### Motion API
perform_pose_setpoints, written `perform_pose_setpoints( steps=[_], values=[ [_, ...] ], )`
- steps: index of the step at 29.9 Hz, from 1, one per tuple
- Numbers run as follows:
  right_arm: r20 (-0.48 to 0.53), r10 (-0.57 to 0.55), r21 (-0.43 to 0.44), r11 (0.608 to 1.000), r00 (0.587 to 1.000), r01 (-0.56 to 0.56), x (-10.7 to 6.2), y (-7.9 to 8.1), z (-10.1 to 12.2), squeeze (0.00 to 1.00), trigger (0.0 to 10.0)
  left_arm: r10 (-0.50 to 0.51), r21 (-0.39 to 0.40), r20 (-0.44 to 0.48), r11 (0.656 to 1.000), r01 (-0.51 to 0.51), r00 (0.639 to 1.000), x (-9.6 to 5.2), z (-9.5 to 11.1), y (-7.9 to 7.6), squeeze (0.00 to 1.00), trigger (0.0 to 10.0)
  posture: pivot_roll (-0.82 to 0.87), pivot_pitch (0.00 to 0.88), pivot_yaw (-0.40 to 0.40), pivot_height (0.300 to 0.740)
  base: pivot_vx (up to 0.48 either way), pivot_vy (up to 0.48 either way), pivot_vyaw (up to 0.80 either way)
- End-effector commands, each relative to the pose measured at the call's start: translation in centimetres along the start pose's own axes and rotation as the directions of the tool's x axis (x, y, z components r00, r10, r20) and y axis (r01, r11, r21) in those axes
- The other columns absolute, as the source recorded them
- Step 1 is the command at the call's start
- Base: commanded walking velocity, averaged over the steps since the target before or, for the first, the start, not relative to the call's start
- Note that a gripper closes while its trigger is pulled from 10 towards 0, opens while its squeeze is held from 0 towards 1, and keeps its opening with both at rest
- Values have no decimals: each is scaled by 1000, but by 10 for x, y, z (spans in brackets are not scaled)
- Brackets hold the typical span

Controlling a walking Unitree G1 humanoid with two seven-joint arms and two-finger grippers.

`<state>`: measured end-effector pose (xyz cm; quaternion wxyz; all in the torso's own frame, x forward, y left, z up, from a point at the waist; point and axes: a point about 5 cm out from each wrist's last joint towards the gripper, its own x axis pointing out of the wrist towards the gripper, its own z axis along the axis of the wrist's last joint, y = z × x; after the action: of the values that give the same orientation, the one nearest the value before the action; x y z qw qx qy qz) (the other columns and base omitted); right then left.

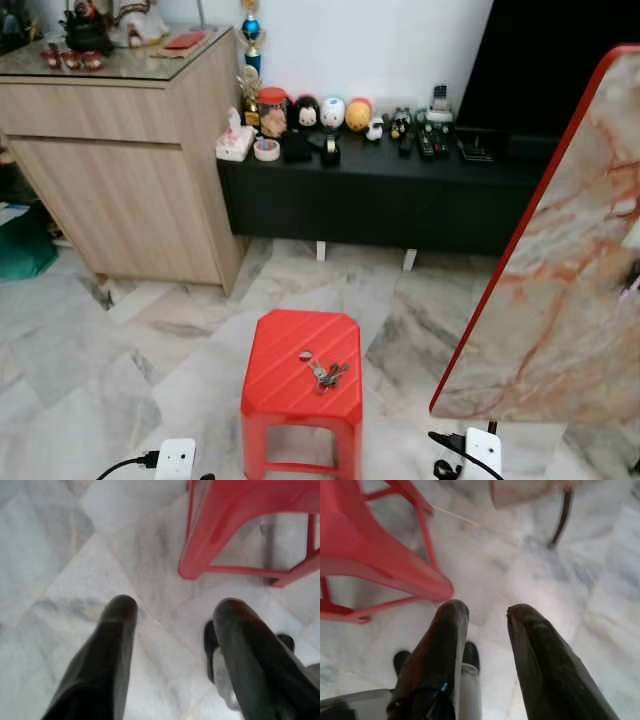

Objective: Hang keys on a hook

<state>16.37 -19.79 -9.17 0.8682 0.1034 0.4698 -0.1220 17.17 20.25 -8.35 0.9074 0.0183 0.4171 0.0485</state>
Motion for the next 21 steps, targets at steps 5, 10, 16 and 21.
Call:
perform_pose_setpoints(
  steps=[5,10,16,21],
  values=[
    [9,16,1,1000,1000,-16,1,7,4,0,10000,23,3,-18,1000,-23,1000,-1,-3,8,0,10000,26,0,-34,740,0,480,0],
    [11,17,-2,1000,1000,-17,1,7,4,0,10000,24,4,-22,1000,-24,999,-1,-4,7,0,10000,29,0,-37,740,0,480,0],
    [11,18,-4,1000,1000,-18,1,6,4,0,10000,25,7,-20,1000,-25,999,-1,-4,7,0,10000,30,0,-38,740,0,346,0],
    [11,19,-5,1000,1000,-19,1,6,5,0,10000,25,18,-19,1000,-25,1000,-1,-4,7,0,10000,30,0,-39,740,0,0,0]
  ],
)
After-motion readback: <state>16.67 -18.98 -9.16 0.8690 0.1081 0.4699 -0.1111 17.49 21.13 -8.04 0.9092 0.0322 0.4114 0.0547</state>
